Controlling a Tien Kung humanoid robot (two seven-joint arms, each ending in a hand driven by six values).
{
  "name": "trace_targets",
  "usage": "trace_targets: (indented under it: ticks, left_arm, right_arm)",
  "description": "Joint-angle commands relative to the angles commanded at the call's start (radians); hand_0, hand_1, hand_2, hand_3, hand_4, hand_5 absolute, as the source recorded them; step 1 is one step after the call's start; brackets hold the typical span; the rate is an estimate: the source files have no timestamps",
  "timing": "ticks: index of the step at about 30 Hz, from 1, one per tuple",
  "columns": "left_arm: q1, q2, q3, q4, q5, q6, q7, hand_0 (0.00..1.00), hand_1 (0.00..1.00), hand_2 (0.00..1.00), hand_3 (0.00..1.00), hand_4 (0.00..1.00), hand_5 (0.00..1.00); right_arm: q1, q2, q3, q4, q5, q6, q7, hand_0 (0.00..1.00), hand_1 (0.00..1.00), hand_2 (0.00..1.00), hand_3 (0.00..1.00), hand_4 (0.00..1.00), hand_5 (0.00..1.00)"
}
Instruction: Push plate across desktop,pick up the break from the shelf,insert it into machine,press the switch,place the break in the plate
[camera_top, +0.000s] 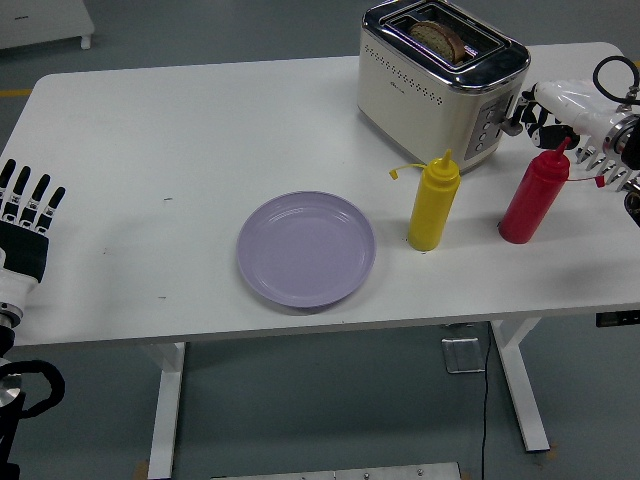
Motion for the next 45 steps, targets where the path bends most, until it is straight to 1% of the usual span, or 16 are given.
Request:
trace_targets:
  ticks: [10, 11, 12, 17, 18, 23, 24, 27, 29, 30, 35, 36, 40, 41, 42, 45]
  left_arm:
    - [0.001, 0.000, -0.001, 0.000, 0.001, 0.000, 0.000, 0.816, 0.864, 0.941, 0.839, 0.633, 0.998]
    - [0.001, 0.000, -0.001, 0.000, 0.001, 0.000, 0.000, 0.816, 0.864, 0.941, 0.839, 0.633, 0.998]
    - [0.001, 0.000, 0.000, 0.000, 0.001, 0.000, 0.000, 0.815, 0.864, 0.941, 0.838, 0.633, 0.998]
    - [0.001, 0.000, 0.001, 0.001, 0.001, 0.000, 0.000, 0.815, 0.864, 0.941, 0.838, 0.633, 0.998]
    - [0.001, 0.000, 0.002, 0.001, 0.001, 0.000, 0.000, 0.815, 0.864, 0.941, 0.838, 0.632, 0.998]
    - [0.003, 0.001, 0.002, 0.001, 0.001, 0.000, 0.000, 0.815, 0.864, 0.941, 0.838, 0.632, 0.998]
    - [0.004, 0.001, 0.002, 0.001, 0.001, 0.000, 0.000, 0.816, 0.864, 0.941, 0.838, 0.632, 0.998]
    - [0.005, 0.002, 0.002, 0.001, 0.001, 0.000, 0.000, 0.816, 0.864, 0.941, 0.838, 0.632, 0.998]
    - [0.007, 0.002, 0.002, 0.001, 0.000, 0.000, -0.001, 0.816, 0.864, 0.941, 0.838, 0.632, 0.998]
    - [0.007, 0.002, 0.002, 0.001, 0.000, 0.000, -0.001, 0.816, 0.864, 0.941, 0.838, 0.632, 0.998]
    - [0.006, 0.003, 0.005, 0.001, 0.000, 0.000, 0.000, 0.816, 0.864, 0.941, 0.838, 0.632, 0.998]
    - [0.005, 0.003, 0.005, 0.001, 0.000, 0.000, 0.000, 0.815, 0.864, 0.941, 0.838, 0.632, 0.998]
    - [0.003, 0.005, 0.007, 0.001, 0.000, 0.000, 0.000, 0.815, 0.864, 0.941, 0.838, 0.632, 0.998]
    - [0.002, 0.005, 0.007, 0.001, 0.000, 0.000, 0.000, 0.815, 0.864, 0.941, 0.838, 0.632, 0.998]
    - [0.002, 0.005, 0.006, 0.001, 0.000, 0.001, 0.000, 0.815, 0.864, 0.941, 0.838, 0.632, 0.998]
    - [0.001, 0.005, 0.005, 0.002, 0.000, 0.001, 0.000, 0.815, 0.864, 0.941, 0.838, 0.632, 0.998]
  right_arm:
    - [-0.007, -0.009, 0.044, 0.017, 0.008, -0.019, 0.017, 0.438, 0.528, 0.581, 0.536, 0.153, 0.112]
    - [-0.009, -0.010, 0.050, 0.023, 0.009, -0.022, 0.019, 0.438, 0.528, 0.581, 0.536, 0.153, 0.112]
    - [-0.010, -0.012, 0.057, 0.030, 0.011, -0.025, 0.021, 0.485, 0.541, 0.582, 0.542, 0.159, 0.120]
    - [-0.016, -0.021, 0.096, 0.070, 0.025, -0.030, 0.025, 0.485, 0.541, 0.582, 0.542, 0.159, 0.120]
    - [-0.017, -0.024, 0.108, 0.081, 0.028, -0.030, 0.023, 0.531, 0.561, 0.587, 0.549, 0.173, 0.136]
    - [-0.020, -0.037, 0.174, 0.135, 0.044, -0.030, -0.002, 0.531, 0.561, 0.587, 0.549, 0.173, 0.136]
    - [-0.021, -0.039, 0.185, 0.144, 0.048, -0.031, -0.009, 0.621, 0.653, 0.689, 0.659, 0.412, 0.195]
    - [-0.019, -0.044, 0.214, 0.171, 0.093, -0.058, -0.022, 0.621, 0.653, 0.689, 0.659, 0.412, 0.195]
    - [-0.011, -0.046, 0.218, 0.185, 0.147, -0.087, -0.028, 0.621, 0.653, 0.689, 0.659, 0.412, 0.195]
    - [-0.007, -0.046, 0.217, 0.189, 0.170, -0.095, -0.031, 0.874, 0.848, 0.927, 0.998, 0.637, 0.241]
    - [0.033, -0.036, 0.187, 0.193, 0.308, -0.091, -0.069, 0.874, 0.848, 0.927, 0.998, 0.637, 0.241]
    - [0.044, -0.033, 0.178, 0.189, 0.337, -0.088, -0.079, 0.916, 0.902, 0.980, 0.998, 0.713, 0.271]
    - [0.094, -0.020, 0.136, 0.164, 0.430, -0.068, -0.122, 0.916, 0.902, 0.980, 0.998, 0.713, 0.271]
    - [0.115, -0.014, 0.118, 0.148, 0.458, -0.060, -0.138, 0.916, 0.902, 0.980, 0.998, 0.713, 0.271]
    - [0.133, -0.009, 0.102, 0.134, 0.480, -0.055, -0.151, 0.916, 0.908, 0.966, 0.998, 0.742, 0.303]
    - [0.190, 0.009, 0.053, 0.087, 0.547, -0.037, -0.191, 0.916, 0.908, 0.966, 0.998, 0.742, 0.303]
